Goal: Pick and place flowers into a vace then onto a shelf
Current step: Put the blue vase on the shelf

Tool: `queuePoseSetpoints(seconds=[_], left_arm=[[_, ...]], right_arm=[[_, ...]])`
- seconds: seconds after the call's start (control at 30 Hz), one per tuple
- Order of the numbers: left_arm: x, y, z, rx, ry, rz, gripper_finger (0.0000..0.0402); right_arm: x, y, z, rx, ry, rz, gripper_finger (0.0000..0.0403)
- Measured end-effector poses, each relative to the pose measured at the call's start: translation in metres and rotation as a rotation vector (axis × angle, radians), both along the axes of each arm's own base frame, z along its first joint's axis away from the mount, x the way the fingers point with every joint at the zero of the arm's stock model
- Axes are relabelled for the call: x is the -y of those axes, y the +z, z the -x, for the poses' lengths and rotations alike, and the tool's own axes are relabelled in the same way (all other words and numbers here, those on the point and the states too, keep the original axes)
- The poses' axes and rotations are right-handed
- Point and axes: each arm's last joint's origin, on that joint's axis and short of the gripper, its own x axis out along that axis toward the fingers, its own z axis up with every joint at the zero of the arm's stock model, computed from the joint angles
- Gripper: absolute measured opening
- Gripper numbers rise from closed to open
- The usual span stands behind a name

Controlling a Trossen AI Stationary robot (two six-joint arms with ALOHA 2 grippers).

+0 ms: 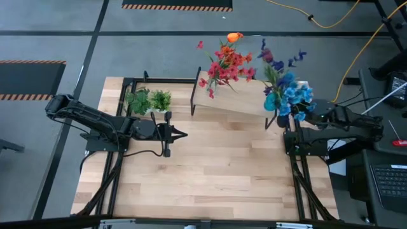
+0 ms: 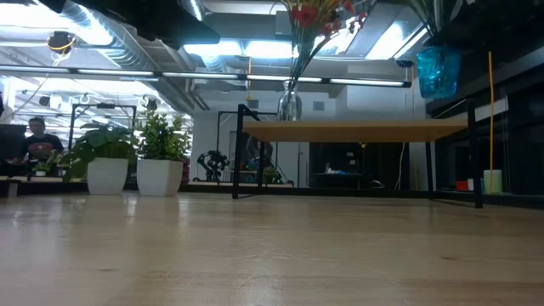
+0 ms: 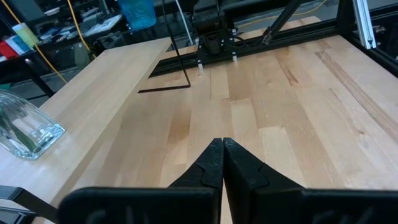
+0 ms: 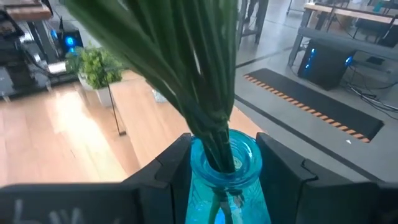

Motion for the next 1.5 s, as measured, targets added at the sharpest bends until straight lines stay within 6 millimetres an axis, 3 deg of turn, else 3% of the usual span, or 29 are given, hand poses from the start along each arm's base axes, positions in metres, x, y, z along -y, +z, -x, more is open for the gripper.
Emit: queuePoseSetpoints(seconds=[0.27, 0.87, 1.1, 1.5], left_arm=[[0.000, 0.000, 0.000, 0.000, 0.000, 0.000, 0.0006], [0.000, 0.000, 0.000, 0.001, 0.000, 0.000, 0.0006], [0.000, 0.000, 0.000, 0.001, 0.000, 0.000, 0.0001], [0.000, 0.000, 0.000, 0.001, 0.000, 0.000, 0.0005]], right_arm=[[0.001, -0.002, 0.001, 0.010, -0.030, -0.009, 0.0143], [0.004, -0.013, -0.016, 0.060, -0.147, 0.024, 0.0143], [0.014, -0.014, -0.031, 0.024, -0.200, 0.036, 0.0143], [0.031, -0.009, -0.034, 0.084, -0.247, 0.025, 0.0143]])
